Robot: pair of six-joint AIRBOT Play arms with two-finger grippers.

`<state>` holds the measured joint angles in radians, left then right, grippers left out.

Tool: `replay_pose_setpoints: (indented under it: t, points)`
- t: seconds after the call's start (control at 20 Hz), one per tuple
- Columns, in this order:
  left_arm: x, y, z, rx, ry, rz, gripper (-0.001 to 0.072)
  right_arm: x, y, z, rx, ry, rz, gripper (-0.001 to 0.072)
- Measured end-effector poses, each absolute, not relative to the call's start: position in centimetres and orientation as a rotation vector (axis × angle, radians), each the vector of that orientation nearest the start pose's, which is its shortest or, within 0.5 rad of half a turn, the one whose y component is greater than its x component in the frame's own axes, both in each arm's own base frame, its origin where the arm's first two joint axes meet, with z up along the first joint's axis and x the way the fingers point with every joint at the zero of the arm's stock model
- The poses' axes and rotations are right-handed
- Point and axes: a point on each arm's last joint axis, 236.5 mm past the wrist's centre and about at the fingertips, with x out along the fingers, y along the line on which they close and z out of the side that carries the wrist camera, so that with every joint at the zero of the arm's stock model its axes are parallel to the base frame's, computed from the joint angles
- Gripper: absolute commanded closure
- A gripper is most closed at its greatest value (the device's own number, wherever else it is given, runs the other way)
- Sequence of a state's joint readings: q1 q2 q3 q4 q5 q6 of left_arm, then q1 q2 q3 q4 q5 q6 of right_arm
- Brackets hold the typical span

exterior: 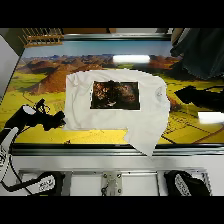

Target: Fold the clothes and pants, and hang the long-sleeved shirts on hangers.

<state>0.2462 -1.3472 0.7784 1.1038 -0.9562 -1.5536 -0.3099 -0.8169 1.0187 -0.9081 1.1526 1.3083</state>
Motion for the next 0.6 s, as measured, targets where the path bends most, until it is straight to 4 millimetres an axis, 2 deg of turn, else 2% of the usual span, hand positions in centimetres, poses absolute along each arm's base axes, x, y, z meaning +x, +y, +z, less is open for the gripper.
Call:
replay_pose_setpoints:
  t: [0.1, 0.3, 0.45, 0.6]
  points:
    - [33.0, -0.6, -9.1, -0.633, 1.397, 0.065, 0.0702, 34.0, 2.6, 16.0, 0.398, 0.787, 0.237, 0.013]
    - [33.7, 0.3, -3.9, -0.534, 1.303, 0.04, 0.0702, 33.1, 0.7, 13.9, 0.321, 0.86, 0.165, 0.0129]
    - [32.8, 0.6, -0.7, -0.478, 1.227, 0.032, 0.0702, 31.2, -1.6, 9.8, 0.295, 0.987, 0.056, 0.0128]
    - [31.5, 0.5, 0.9, -0.449, 1.171, 0.031, 0.0702, 28.4, -2.7, 2.9, 0.341, 1.16, -0.033, 0.0119]
